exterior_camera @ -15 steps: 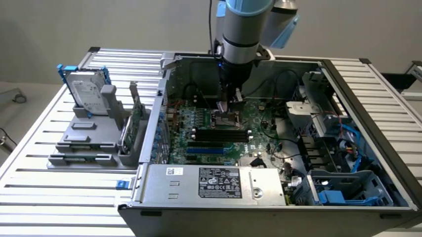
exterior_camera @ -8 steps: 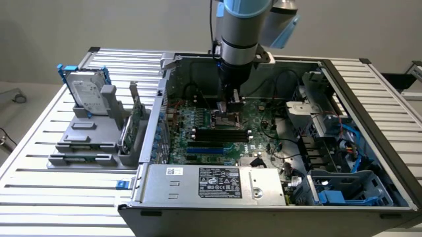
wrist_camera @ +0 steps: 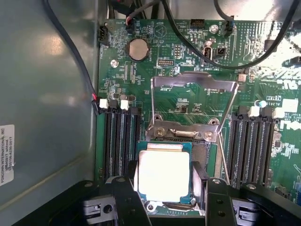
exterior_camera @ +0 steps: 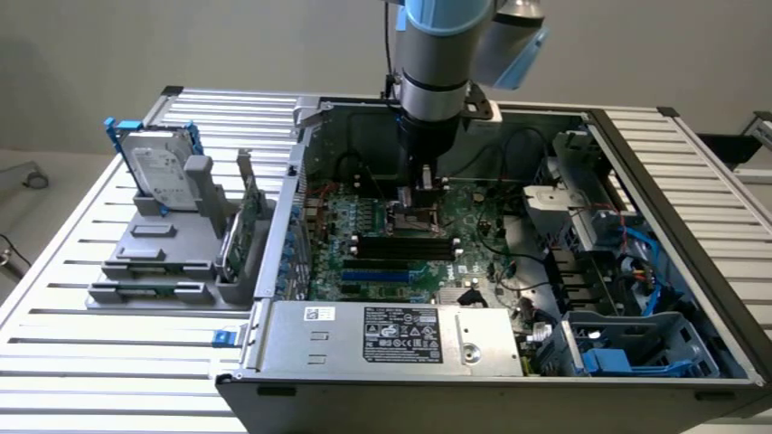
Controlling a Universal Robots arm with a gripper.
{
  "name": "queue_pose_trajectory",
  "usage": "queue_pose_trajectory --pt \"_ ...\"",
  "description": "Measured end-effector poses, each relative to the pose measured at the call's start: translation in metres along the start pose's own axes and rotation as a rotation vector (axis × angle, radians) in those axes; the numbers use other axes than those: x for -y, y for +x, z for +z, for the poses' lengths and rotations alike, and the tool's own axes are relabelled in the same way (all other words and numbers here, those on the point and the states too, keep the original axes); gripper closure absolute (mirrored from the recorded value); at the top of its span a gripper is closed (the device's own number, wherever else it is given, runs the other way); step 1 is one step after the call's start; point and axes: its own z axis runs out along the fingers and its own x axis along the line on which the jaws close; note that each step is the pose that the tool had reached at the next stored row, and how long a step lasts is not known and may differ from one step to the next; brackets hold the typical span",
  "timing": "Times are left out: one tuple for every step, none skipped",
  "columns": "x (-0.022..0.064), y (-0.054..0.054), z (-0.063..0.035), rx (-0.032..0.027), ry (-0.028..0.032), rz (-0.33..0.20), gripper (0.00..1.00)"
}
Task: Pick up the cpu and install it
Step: 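Place the cpu into insertion slot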
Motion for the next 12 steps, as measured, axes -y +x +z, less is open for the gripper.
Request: queue_pose_trajectory --pt "0.0017 0.0000 0.0002 0.0002 -0.0005 0.003 0.46" --pt "0.0036 0.0000 0.0006 0.0001 -0.0007 0.005 0.46" --pt "0.0057 -0.0001 0.0009 0.0000 -0.0009 0.006 0.46" --pt "0.0074 -0.0002 0.0012 0.0001 -0.0011 0.008 0.46" --pt "0.0084 -0.0005 0.0013 0.0002 -0.0014 0.010 0.46" --pt "0.0087 -0.0008 0.0016 0.0004 -0.0020 0.013 0.46" --pt "0.0088 -0.0012 0.0017 0.0007 -0.0026 0.017 0.46" --pt "0.0088 -0.0019 0.0016 0.0008 -0.0032 0.022 0.46" --pt "0.0089 -0.0029 0.0015 0.0011 -0.0037 0.027 0.46" --pt "0.0089 -0.0039 0.0014 0.0011 -0.0043 0.031 0.46" --pt "0.0089 -0.0049 0.0013 0.0013 -0.0047 0.035 0.46" --pt "0.0090 -0.0060 0.0011 0.0016 -0.0051 0.038 0.46"
